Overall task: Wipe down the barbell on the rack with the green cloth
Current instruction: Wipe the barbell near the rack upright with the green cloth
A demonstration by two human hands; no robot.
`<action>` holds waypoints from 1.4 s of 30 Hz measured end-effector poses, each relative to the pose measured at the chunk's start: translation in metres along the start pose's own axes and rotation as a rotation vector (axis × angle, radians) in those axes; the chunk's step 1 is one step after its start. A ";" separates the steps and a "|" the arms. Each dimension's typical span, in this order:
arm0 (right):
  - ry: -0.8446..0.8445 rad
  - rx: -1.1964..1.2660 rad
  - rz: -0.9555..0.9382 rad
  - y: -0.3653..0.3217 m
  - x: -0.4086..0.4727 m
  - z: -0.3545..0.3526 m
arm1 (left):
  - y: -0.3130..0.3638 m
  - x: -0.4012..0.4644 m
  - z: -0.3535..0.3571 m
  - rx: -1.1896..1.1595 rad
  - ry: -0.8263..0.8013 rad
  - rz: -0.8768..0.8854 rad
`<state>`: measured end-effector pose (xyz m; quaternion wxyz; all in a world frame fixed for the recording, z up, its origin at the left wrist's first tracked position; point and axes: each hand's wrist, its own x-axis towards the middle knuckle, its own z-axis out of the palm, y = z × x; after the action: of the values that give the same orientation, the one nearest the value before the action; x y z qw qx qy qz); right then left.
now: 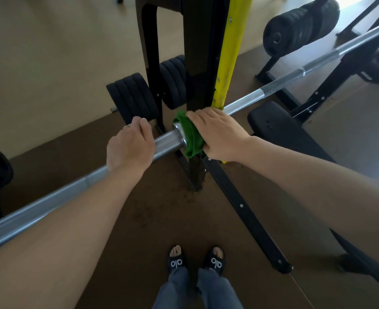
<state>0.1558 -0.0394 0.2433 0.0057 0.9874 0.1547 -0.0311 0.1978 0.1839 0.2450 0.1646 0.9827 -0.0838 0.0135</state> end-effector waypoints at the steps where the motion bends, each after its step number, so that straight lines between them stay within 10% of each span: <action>1: 0.025 -0.014 -0.003 0.001 -0.003 0.002 | 0.000 0.001 -0.001 -0.024 0.013 0.007; 14: 0.228 -0.064 -0.305 0.070 -0.031 0.003 | 0.123 0.041 0.028 -0.386 -0.142 -0.326; 26: 0.237 0.025 -0.494 0.126 -0.037 0.002 | 0.130 0.033 0.039 -0.304 0.111 -0.444; 36: 0.173 0.166 -0.063 0.184 -0.051 -0.007 | 0.133 0.033 0.043 -0.241 0.151 -0.433; 42: 0.191 0.441 0.140 0.106 -0.029 0.003 | 0.135 0.033 0.042 -0.211 0.153 -0.431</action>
<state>0.1608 -0.1492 0.2428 -0.2224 0.9716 0.0751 0.0300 0.2079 0.0393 0.2501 0.2710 0.9514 0.1396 0.0438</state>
